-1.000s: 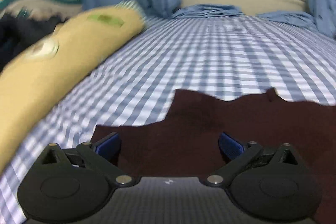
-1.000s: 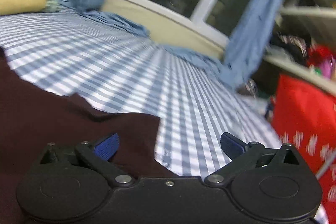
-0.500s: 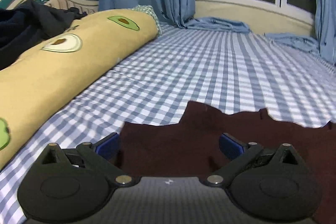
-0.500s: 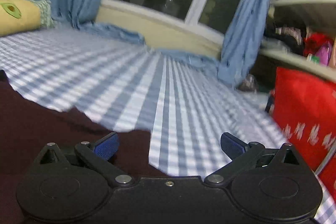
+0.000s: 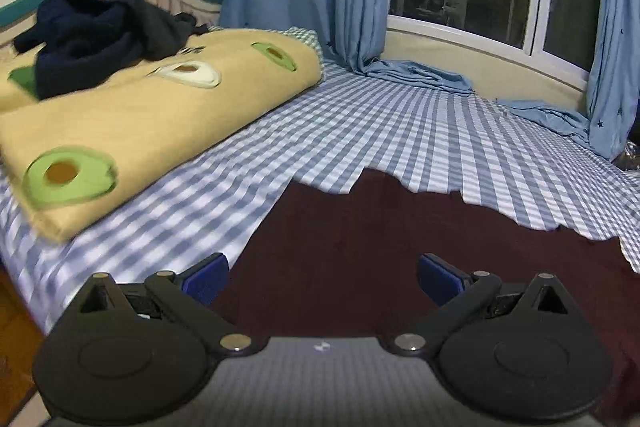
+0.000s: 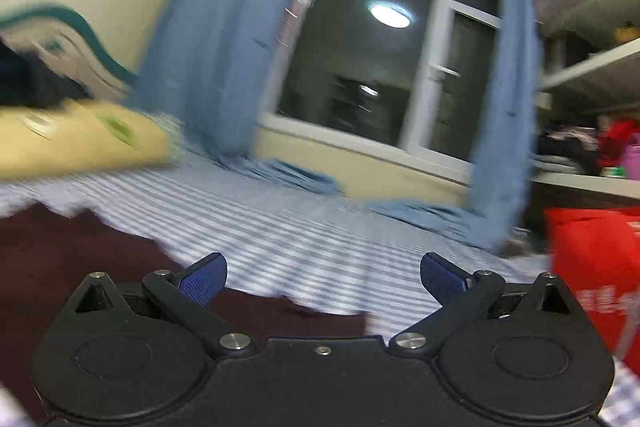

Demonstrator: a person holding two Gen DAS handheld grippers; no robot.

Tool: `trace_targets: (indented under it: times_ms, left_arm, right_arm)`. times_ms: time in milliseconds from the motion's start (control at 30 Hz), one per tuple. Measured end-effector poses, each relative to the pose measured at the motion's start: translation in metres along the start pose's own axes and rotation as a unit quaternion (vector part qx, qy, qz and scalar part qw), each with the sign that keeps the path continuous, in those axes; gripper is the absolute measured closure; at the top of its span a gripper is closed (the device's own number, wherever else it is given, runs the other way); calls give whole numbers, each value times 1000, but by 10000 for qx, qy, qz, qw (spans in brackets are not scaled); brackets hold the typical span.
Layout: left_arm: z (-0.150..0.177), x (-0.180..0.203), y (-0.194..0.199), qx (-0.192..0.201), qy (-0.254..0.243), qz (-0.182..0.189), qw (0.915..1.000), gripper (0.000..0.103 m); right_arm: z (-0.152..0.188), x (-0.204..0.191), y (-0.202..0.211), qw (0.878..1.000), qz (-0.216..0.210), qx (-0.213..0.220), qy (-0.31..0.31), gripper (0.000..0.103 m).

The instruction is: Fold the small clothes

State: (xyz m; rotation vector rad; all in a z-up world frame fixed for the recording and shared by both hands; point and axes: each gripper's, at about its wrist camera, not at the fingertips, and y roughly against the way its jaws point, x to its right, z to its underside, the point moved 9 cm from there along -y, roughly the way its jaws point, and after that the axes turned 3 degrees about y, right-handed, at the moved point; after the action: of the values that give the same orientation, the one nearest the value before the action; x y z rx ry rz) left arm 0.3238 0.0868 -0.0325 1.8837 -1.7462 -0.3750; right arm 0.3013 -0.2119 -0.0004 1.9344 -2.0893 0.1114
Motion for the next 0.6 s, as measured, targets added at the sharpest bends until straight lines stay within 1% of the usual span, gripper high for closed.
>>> trace_targets:
  times_ms: [67, 133, 233, 300, 400, 467, 533, 600]
  left_arm:
    - [19, -9, 16, 12, 82, -63, 9999, 1]
    - [41, -17, 30, 10, 181, -108, 9998, 1]
    - [68, -24, 45, -153, 215, -74, 9996, 1]
    - [84, -26, 55, -236, 231, -22, 9995, 1]
    - [102, -27, 64, -419, 245, 84, 9988, 1]
    - [110, -26, 67, -504, 283, 115, 9983, 1]
    - [115, -28, 69, -525, 363, 99, 9979, 1]
    - [118, -29, 71, -563, 408, 110, 9975, 1]
  right_arm:
    - [3, -22, 24, 9999, -79, 105, -34, 0]
    - [8, -36, 45, 9997, -84, 122, -173, 0]
    - [18, -54, 72, 9992, -102, -12, -399, 0]
    - [23, -64, 84, 9989, -135, -71, -439, 0]
    - [23, -75, 82, 9996, -112, -163, -190, 0]
    - [23, -80, 70, 9995, 62, -299, -10, 0]
    - [24, -80, 50, 9990, 215, -396, 67, 0]
    - [28, -82, 30, 9985, 205, -507, 35, 0]
